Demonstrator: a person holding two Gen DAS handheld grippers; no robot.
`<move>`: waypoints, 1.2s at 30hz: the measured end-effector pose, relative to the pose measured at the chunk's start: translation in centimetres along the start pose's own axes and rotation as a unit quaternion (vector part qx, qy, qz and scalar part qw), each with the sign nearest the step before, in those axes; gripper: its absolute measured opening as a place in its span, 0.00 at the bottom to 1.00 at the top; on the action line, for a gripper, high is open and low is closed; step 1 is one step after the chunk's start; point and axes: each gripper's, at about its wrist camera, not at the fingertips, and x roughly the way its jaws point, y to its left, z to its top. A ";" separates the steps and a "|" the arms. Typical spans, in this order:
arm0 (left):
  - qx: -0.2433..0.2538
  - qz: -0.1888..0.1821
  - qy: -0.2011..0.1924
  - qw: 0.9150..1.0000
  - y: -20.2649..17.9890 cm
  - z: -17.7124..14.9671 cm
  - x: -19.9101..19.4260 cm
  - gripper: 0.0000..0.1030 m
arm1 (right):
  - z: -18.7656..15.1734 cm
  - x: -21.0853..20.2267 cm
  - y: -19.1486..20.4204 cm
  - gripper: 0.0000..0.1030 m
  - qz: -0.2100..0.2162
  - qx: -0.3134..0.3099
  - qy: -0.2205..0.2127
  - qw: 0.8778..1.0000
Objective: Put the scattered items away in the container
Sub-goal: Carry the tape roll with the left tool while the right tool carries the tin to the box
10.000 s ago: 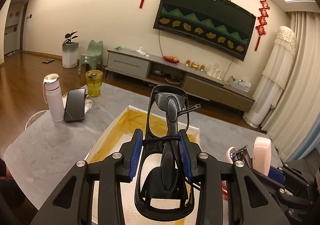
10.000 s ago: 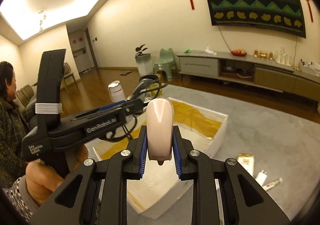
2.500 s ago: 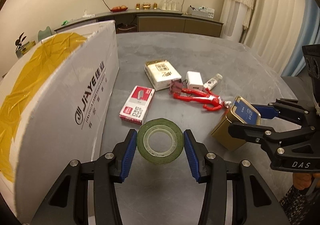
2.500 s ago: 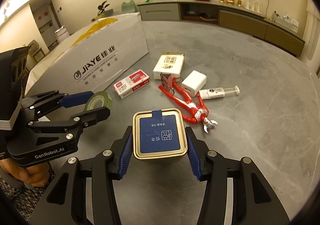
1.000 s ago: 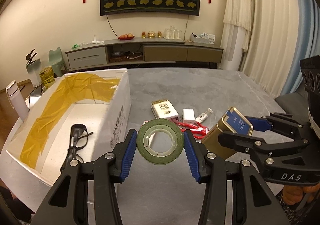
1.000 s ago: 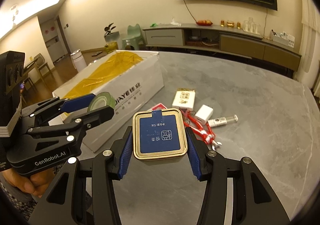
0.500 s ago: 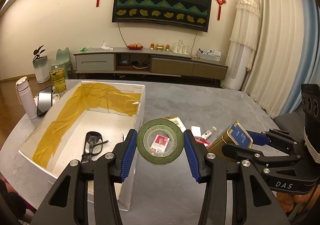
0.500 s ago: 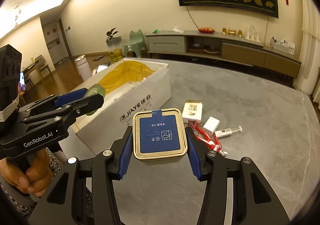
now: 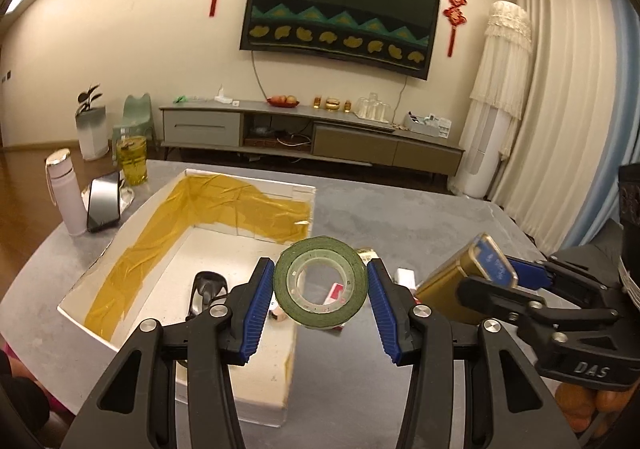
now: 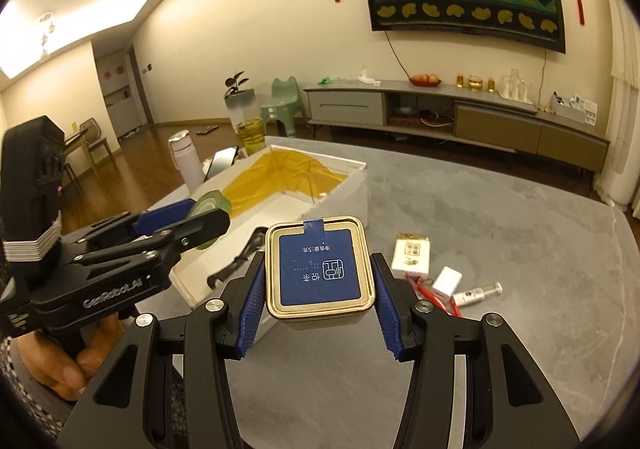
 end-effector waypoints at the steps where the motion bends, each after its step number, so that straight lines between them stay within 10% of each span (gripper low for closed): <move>1: -0.003 0.001 0.000 1.000 0.3 0.1 0.2 0.47 | 0.2 0.2 0.2 0.51 0.000 0.000 -0.001 1.000; 36: -0.071 0.033 0.007 0.997 10.8 7.0 6.8 0.47 | 9.0 7.9 4.3 0.51 0.018 -0.090 0.000 0.996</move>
